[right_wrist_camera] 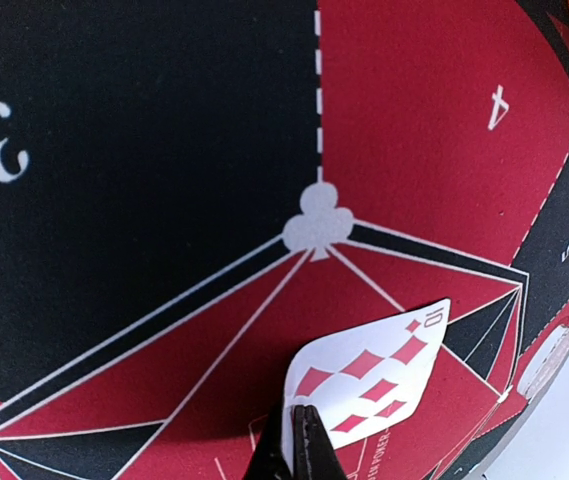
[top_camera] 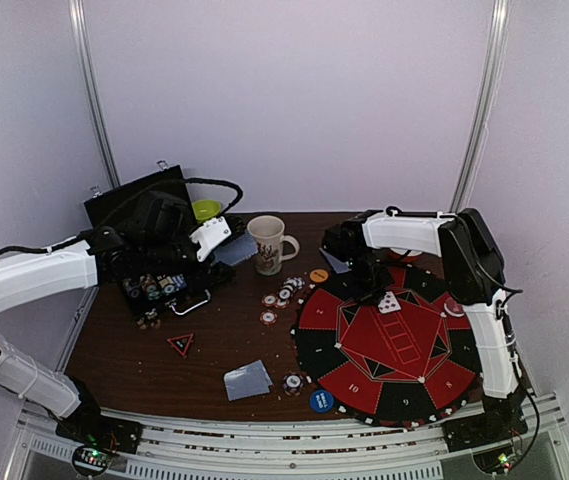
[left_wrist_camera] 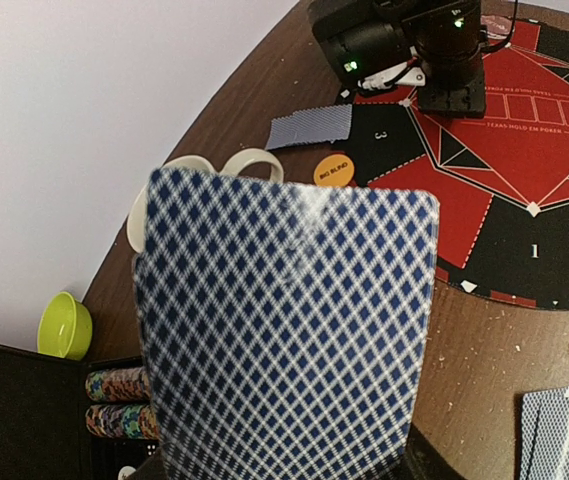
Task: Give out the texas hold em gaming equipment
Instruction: Flop the poker card in the community card area.
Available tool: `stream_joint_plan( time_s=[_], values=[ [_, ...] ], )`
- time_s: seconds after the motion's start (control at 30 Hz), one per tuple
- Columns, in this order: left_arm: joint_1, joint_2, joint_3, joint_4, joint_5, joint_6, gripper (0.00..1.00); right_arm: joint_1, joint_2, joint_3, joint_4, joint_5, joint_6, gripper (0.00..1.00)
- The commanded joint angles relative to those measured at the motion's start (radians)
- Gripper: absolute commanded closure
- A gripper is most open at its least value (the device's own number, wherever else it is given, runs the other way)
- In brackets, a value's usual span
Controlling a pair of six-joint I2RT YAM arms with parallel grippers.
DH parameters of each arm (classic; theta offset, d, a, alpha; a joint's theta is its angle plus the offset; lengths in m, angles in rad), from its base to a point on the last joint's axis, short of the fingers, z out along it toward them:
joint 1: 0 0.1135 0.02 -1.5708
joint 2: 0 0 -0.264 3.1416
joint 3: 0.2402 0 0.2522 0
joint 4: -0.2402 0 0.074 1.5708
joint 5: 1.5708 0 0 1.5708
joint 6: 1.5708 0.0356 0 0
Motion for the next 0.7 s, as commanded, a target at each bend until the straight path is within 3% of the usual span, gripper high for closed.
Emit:
stream_joint_plan(
  time_s=[0.0,0.13,0.37,0.67],
  values=[
    [-0.003,-0.03,-0.008,0.053,0.003,0.012,0.48,0.007,0.035,0.014,0.065,-0.093,0.009,0.94],
    [-0.004,-0.033,-0.008,0.053,-0.002,0.014,0.48,0.006,0.04,0.018,0.061,-0.11,-0.009,0.79],
    [-0.004,-0.027,-0.009,0.053,0.003,0.014,0.48,0.021,0.015,0.029,0.066,-0.158,-0.046,0.71],
    [-0.003,-0.027,-0.01,0.051,0.002,0.014,0.48,0.047,-0.043,0.061,0.013,-0.151,-0.083,0.48]
  ],
)
